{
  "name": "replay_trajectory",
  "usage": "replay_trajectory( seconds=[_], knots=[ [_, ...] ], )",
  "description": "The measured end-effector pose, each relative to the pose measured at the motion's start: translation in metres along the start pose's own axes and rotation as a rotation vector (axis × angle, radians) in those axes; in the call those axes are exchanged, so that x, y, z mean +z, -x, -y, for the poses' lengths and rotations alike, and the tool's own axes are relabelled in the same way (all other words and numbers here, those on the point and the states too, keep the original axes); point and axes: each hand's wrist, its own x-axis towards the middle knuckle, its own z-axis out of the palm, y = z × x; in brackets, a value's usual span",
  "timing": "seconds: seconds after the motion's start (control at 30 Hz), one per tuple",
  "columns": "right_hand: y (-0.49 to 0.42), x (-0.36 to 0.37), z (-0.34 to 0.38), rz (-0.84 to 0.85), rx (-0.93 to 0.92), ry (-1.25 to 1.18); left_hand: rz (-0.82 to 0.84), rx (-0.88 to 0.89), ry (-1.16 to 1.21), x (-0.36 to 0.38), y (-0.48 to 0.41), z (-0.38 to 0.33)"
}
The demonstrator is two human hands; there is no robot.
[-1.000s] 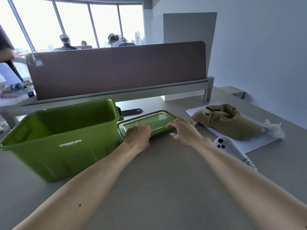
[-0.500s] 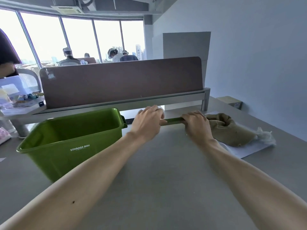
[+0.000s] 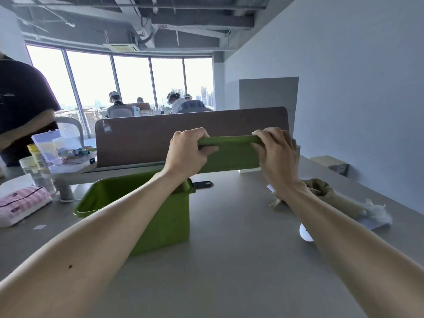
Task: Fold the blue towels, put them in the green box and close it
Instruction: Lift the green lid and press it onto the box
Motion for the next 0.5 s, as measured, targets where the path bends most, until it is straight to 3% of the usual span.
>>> replay_trajectory(
  seconds=[0.17,0.3,0.5],
  knots=[
    [-0.026,0.012,0.033,-0.049,0.156,-0.146,-0.082,-0.108,0.056,-0.055,-0.005,0.014],
    [-0.041,0.027,0.053,0.034,0.354,-0.408,-0.16,-0.24,0.185,-0.103,-0.007,0.032],
    [-0.046,0.056,0.099,0.183,0.396,-0.679,-0.208,-0.467,0.384,-0.161,-0.007,0.072]
  ],
)
